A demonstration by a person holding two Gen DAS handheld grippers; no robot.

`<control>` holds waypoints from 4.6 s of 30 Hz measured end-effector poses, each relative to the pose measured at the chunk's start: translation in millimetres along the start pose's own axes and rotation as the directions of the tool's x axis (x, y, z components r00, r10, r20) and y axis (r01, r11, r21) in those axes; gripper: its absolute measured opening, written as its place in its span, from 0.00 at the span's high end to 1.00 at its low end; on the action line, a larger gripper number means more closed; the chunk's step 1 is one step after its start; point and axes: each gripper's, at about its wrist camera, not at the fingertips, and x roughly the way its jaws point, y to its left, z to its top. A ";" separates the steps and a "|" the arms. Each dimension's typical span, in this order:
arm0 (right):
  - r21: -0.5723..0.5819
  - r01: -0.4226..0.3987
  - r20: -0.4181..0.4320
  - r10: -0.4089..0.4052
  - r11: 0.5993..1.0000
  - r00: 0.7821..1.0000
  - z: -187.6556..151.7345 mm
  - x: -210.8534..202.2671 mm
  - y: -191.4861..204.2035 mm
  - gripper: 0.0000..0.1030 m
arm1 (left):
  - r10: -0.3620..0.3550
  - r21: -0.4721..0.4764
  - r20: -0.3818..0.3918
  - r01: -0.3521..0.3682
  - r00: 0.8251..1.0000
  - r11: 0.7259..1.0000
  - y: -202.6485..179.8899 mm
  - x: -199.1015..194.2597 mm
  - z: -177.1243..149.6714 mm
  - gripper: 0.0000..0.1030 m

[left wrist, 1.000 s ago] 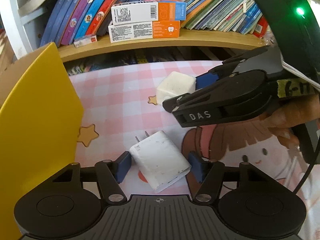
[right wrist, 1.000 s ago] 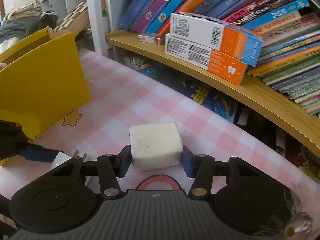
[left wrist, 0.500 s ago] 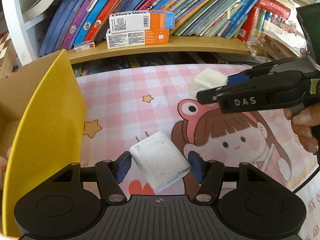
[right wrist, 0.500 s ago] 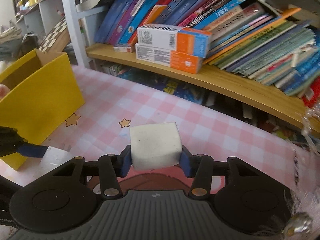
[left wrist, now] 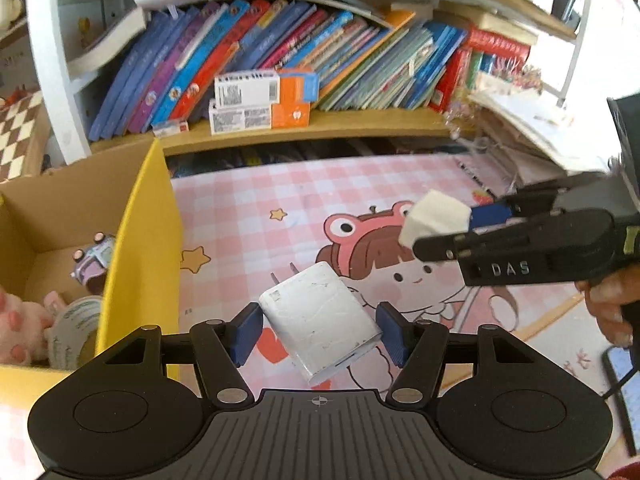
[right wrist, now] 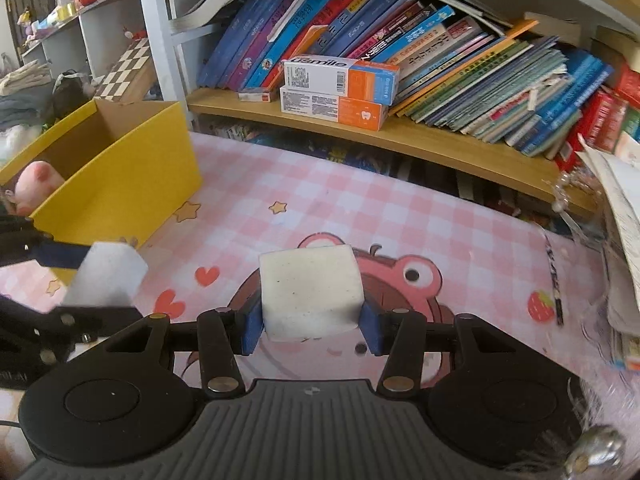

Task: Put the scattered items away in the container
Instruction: 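Close the left tool on the white charger while the right tool grips the eraser block, then lift the charger and eraser block and carry both over the yellow box, then lower into the box and open the left tool while the right tool releases the eraser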

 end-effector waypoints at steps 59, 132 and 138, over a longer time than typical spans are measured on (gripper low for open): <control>-0.017 0.016 0.090 -0.014 1.000 0.996 53.3 -48.8 228.5 0.55 | -0.068 -0.021 0.278 0.077 0.958 0.997 178.8 -140.7 -26.8 0.40; -0.835 -0.202 -0.202 0.055 0.513 0.978 160.1 213.7 297.5 0.55 | 0.083 0.245 -0.096 -0.057 0.992 0.968 261.7 22.0 32.3 0.38; -0.830 -0.237 -0.233 0.072 0.506 0.970 162.3 220.3 299.3 0.56 | 0.090 0.254 -0.099 -0.062 0.991 0.965 260.3 21.3 30.7 0.38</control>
